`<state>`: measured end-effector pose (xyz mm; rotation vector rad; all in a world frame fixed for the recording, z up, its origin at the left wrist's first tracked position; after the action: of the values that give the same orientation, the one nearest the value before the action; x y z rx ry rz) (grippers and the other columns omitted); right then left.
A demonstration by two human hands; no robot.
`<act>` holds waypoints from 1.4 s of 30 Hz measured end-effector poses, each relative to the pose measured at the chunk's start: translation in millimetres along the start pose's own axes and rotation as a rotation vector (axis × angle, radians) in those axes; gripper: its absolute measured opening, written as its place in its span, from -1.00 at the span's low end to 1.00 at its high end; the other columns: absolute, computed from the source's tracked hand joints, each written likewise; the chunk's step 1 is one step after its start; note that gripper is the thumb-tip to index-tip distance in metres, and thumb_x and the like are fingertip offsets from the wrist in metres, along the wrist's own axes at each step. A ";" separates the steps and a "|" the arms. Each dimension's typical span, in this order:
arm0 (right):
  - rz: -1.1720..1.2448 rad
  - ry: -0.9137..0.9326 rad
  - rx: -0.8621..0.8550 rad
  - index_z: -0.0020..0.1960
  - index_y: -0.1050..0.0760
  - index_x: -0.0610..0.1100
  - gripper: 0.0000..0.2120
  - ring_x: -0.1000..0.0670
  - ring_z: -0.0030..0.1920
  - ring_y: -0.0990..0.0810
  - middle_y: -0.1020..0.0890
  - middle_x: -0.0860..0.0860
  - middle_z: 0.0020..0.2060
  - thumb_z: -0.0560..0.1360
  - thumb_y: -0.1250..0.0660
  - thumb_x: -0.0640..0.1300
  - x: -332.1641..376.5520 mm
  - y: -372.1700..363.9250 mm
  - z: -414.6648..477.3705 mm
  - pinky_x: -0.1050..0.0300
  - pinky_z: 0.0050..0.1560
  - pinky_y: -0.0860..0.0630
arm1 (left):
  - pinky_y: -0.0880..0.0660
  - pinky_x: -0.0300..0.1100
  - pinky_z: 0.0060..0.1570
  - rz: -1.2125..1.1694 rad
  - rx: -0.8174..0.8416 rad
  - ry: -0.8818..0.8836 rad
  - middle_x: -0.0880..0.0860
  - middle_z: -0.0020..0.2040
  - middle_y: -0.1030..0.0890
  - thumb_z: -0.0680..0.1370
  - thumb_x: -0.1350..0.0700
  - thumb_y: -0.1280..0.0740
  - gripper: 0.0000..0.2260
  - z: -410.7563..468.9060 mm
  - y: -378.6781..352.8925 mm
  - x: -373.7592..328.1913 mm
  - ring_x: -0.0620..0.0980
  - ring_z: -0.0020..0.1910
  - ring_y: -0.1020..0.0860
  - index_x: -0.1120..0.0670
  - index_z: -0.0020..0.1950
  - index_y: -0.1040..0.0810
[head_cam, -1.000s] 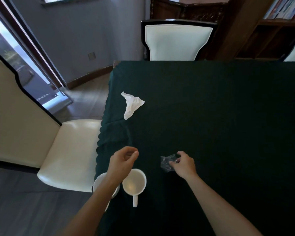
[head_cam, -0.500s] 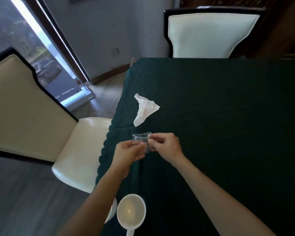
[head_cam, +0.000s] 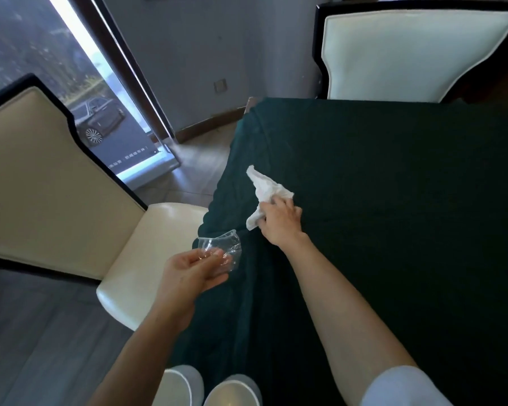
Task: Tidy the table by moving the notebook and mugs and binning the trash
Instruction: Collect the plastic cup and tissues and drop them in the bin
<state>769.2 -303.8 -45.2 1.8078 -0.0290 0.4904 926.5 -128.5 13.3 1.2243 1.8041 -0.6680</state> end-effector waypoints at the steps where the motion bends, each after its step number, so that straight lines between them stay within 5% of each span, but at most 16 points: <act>1: -0.006 0.014 -0.036 0.27 -0.60 -0.11 -0.74 -0.18 0.35 -0.46 -0.57 -0.09 0.31 0.61 -0.30 -0.15 1.4 2.0 0.6 -0.11 0.28 -0.43 | -0.68 -0.22 -0.15 -0.007 0.002 0.012 0.22 -0.05 -0.78 0.56 0.16 -0.48 -0.88 -0.3 3.7 1.2 0.09 -0.05 -0.77 0.21 -0.05 -0.75; 5: 0.281 -0.011 -0.139 0.12 -0.64 -0.22 -0.82 -0.20 0.02 -0.66 -0.70 -0.15 -0.02 0.57 -0.31 -0.30 5.7 12.7 -9.8 -0.01 0.00 -0.57 | -0.67 -0.24 -0.16 0.029 -0.015 0.012 0.19 -0.08 -0.79 0.57 0.19 -0.47 -0.89 -8.1 20.0 3.2 0.03 -0.10 -0.76 0.17 -0.12 -0.77; 9: 0.695 -0.035 -0.100 0.31 -0.60 -0.12 -0.68 -0.04 0.06 -0.66 -0.73 -0.07 0.07 0.55 -0.42 -0.19 21.4 40.8 -50.4 0.11 0.13 -0.57 | -0.68 -0.25 -0.15 0.057 -0.056 0.011 0.13 -0.15 -0.75 0.57 0.30 -0.43 -0.87 -22.4 35.3 -3.8 -0.04 -0.19 -0.70 0.20 -0.12 -0.77; 12: 0.894 0.053 0.118 0.13 -0.71 -0.16 -0.81 -0.08 0.09 -0.73 -0.77 -0.10 0.03 0.52 -0.48 -0.24 44.0 58.5 -102.2 -0.06 0.22 -0.64 | -0.69 -0.27 -0.08 0.030 -0.063 -0.010 0.16 -0.13 -0.69 0.59 0.33 -0.38 -0.88 -40.6 40.6 -14.6 0.02 -0.12 -0.64 0.23 -0.05 -0.72; 15: 1.197 0.139 0.368 0.10 -0.71 -0.24 -0.84 -0.09 -0.01 -0.73 -0.77 -0.18 0.01 0.53 -0.47 -0.31 67.0 76.7 -171.0 0.01 0.11 -0.69 | -0.68 -0.15 0.05 0.010 -0.026 -0.042 0.24 -0.07 -0.70 0.60 0.31 -0.36 -0.88 -69.9 33.6 -26.6 0.08 -0.03 -0.66 0.25 -0.04 -0.70; 20: 1.007 0.008 0.023 0.03 -0.76 -0.08 -0.89 -0.03 -0.06 -0.73 -0.79 -0.08 -0.09 0.51 -0.50 -0.13 60.6 110.8 -265.5 -0.11 0.13 -0.64 | -0.68 -0.16 0.04 -0.017 0.309 -0.109 0.24 0.07 -0.76 0.60 0.24 -0.38 -0.83 -141.9 -14.4 -41.4 0.12 0.06 -0.70 0.10 0.02 -0.79; 27: 0.872 -0.219 -0.421 0.02 -0.68 0.01 -0.74 0.15 -0.11 -0.74 -0.77 0.10 -0.12 0.35 -0.61 -0.09 27.0 148.0 -420.7 0.17 -0.03 -0.69 | -0.62 -0.10 0.13 0.052 0.668 -0.133 0.18 0.10 -0.76 0.64 0.04 -0.38 -0.82 -262.8 -61.9 -18.0 0.06 0.15 -0.73 0.02 0.06 -0.78; 30: 0.810 -0.283 -0.527 0.02 -0.66 0.02 -0.69 0.23 -0.13 -0.71 -0.75 0.14 -0.13 0.33 -0.65 -0.06 21.2 153.9 -490.1 0.38 -0.20 -0.60 | -0.61 -0.03 0.18 0.085 0.771 -0.100 0.15 0.11 -0.77 0.58 -0.08 -0.44 -0.74 -311.0 -77.0 1.0 0.06 0.15 -0.73 0.06 0.12 -0.77; 34: 0.763 -0.364 -0.669 0.03 -0.57 0.08 -0.59 0.30 -0.14 -0.67 -0.70 0.18 -0.17 0.26 -0.64 -0.12 5.0 156.5 -584.1 0.42 -0.26 -0.54 | -0.65 -0.06 0.13 0.096 0.899 -0.043 0.15 0.12 -0.77 0.55 -0.06 -0.48 -0.71 -379.5 -105.9 29.3 0.08 0.16 -0.73 0.09 0.14 -0.76; 38: 0.692 -0.451 -0.709 0.18 -0.51 0.10 -0.47 0.15 -0.08 -0.69 -0.71 0.09 -0.08 0.31 -0.60 -0.20 -24.4 162.4 -671.8 0.34 -0.17 -0.58 | -0.63 -0.02 0.17 0.120 1.038 -0.014 0.18 0.13 -0.76 0.58 0.06 -0.46 -0.81 -452.7 -142.5 60.7 0.11 0.17 -0.72 0.12 0.10 -0.77; 42: 0.739 -0.458 -0.737 0.18 -0.54 0.15 -0.48 0.21 -0.04 -0.70 -0.74 0.09 -0.04 0.31 -0.60 -0.17 -63.7 168.7 -759.2 0.39 -0.10 -0.57 | -0.66 -0.07 0.10 0.143 1.151 -0.023 0.19 0.15 -0.75 0.62 0.15 -0.42 -0.83 -517.8 -189.2 89.5 0.13 0.17 -0.72 0.18 0.13 -0.75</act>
<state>428.1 334.6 246.1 1.0923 -1.0816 0.4728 559.8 251.2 195.6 2.0007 1.2322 -1.7360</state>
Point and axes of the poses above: each hand's wrist, its own z-axis towards the middle knuckle, its own y-axis out of the back of the hand, x = y × z, the point moved 5 cm from there along z, towards the middle knuckle
